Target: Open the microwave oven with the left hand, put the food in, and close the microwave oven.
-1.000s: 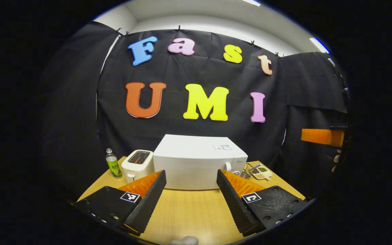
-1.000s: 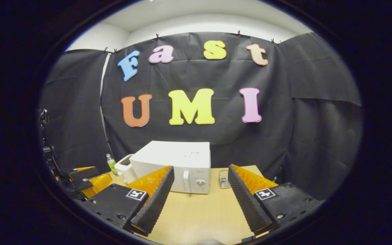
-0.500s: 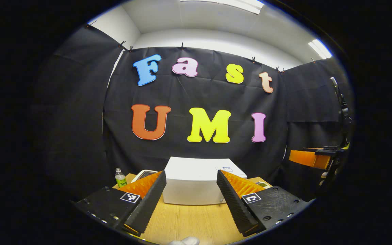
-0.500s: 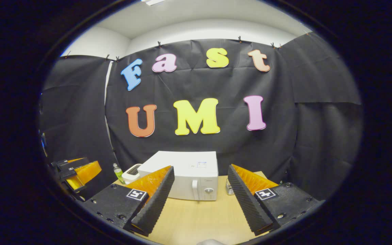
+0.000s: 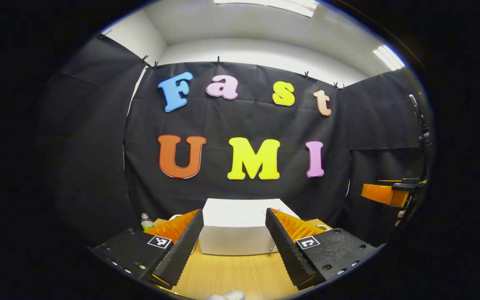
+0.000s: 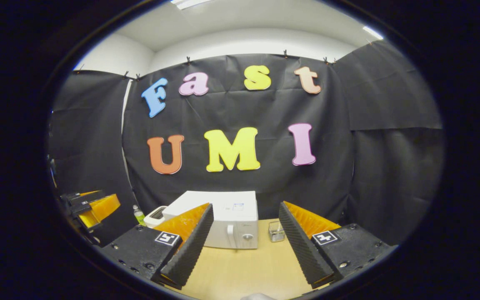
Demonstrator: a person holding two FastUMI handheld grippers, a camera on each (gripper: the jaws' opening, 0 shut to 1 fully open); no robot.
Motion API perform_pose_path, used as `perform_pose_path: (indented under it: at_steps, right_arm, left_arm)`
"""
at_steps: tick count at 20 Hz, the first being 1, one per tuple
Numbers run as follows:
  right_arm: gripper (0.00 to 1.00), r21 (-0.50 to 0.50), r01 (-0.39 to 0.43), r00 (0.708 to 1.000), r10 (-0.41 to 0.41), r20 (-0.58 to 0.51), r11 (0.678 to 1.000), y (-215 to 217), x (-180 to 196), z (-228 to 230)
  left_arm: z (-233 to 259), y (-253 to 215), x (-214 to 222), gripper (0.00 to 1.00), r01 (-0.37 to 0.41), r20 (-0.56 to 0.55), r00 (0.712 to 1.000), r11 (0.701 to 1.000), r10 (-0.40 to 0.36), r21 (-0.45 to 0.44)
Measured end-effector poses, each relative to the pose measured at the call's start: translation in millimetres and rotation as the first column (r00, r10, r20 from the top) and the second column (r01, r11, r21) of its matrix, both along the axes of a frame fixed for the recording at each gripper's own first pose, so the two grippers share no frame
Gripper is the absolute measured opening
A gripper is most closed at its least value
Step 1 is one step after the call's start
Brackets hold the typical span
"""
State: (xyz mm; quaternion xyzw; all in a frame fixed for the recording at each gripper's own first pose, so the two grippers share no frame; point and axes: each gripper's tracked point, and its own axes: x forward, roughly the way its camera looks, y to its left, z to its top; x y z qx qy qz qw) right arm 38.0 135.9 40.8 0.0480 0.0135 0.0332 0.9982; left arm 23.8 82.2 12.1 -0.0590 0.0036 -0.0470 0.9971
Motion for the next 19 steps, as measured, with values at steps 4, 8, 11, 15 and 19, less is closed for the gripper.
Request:
perform_pose_path:
  at_steps: [4,8,11,15,19]
  right_arm:
    - [1.0,0.005,0.0,1.0,0.0,0.006,1.0,-4.1,-5.1,3.9]
    - [0.91,0.013,0.005,1.0,-0.005,0.019,1.0,-9.2,-11.0,10.2]
    - [1.0,0.016,-0.001,1.0,0.001,0.021,1.0,-8.9,-15.3,11.5]
    - [1.0,0.009,-0.012,1.0,0.012,0.011,1.0,-5.3,-20.2,6.6]
    - [1.0,0.004,-0.02,1.0,0.02,0.011,1.0,0.0,-24.6,6.3]
  left_arm:
    - [5.4,-3.1,-3.0,0.93,0.001,0.008,1.0,1.0,-0.001,0.009]
    - [10.8,-2.5,-8.2,0.93,-0.008,0.015,1.0,1.0,0.008,0.02]
    - [17.0,3.2,-11.0,0.93,-0.026,0.023,0.999,0.999,0.026,0.022]
    - [21.8,7.4,-16.3,0.93,-0.042,0.029,0.999,0.999,0.041,0.011]
    - [25.1,11.3,-21.3,0.93,-0.052,0.037,0.998,0.999,0.051,0.013]
